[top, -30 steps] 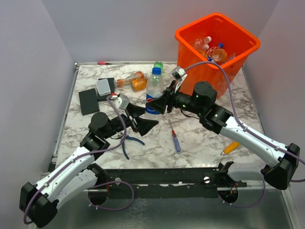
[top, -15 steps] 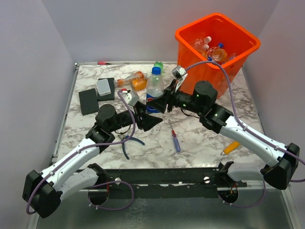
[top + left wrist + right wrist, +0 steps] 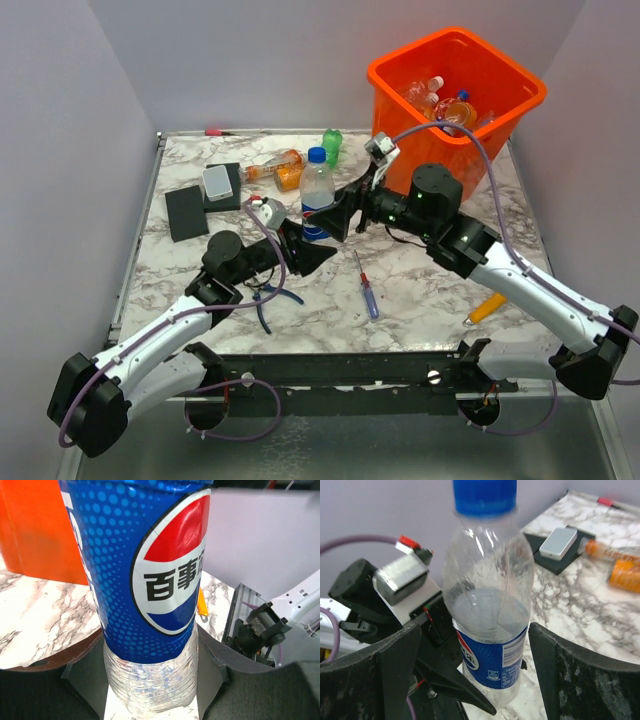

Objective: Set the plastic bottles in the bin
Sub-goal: Place the plastic bottle in the trash bin.

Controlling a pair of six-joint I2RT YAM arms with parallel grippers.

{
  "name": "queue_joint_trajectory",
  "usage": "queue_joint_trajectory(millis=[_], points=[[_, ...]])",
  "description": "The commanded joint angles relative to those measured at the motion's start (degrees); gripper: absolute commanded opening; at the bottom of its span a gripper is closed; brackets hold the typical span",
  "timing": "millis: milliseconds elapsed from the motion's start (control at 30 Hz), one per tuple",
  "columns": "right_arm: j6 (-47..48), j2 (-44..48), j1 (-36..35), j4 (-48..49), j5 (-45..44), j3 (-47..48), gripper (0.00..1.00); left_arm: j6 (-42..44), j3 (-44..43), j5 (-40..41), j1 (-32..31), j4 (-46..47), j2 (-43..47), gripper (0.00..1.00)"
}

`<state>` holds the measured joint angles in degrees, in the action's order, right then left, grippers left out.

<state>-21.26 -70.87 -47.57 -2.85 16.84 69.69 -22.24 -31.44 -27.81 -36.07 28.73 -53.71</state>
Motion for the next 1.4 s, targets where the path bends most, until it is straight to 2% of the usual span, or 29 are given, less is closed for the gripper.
queue_joint_trajectory(millis=[0,133,233,300,467,700,967,1133,1200,1300,1367], points=[[6.1,4.7,-0.3,-7.5,-6.5,7.6,0.92,1.1,3.5,5.0,0.2,5.4,3.2,0.23],[8.7,6.3,-0.3,-8.0,-13.2,10.6,0.92,3.3,6.7,11.4,-0.2,5.9,5.1,0.16],[8.6,5.8,-0.2,-6.4,-18.8,11.9,0.92,3.6,7.0,12.2,-0.4,6.3,5.6,0.15],[8.3,2.9,-0.3,-7.6,-19.3,14.9,0.9,3.5,7.1,11.9,-0.5,6.6,5.2,0.15],[6.6,-4.6,-0.3,-6.6,-15.7,21.3,0.89,3.7,7.1,10.8,-1.1,6.7,5.1,0.15],[5.9,-14.3,-0.3,-10.3,-8.9,31.3,0.87,3.9,7.6,11.5,-1.4,6.6,6.2,0.15],[5.5,-15.3,-0.3,-11.3,-3.4,29.7,0.83,3.8,7.6,12.0,-1.7,6.5,6.0,0.14],[6.0,-14.9,-0.3,-11.8,-3.3,28.2,0.84,3.8,7.3,11.6,-1.9,6.5,5.3,0.13],[6.2,-15.6,-0.3,-13.0,-4.2,29.0,0.78,3.9,7.4,11.7,-1.9,6.5,5.4,0.13],[6.6,-17.1,-0.3,-15.0,-5.9,30.8,0.59,4.0,7.4,11.8,-1.9,6.5,5.4,0.13],[6.8,-18.2,-0.3,-15.9,-5.7,32.3,0.55,4.0,7.4,11.9,-2.0,6.5,5.4,0.13]])
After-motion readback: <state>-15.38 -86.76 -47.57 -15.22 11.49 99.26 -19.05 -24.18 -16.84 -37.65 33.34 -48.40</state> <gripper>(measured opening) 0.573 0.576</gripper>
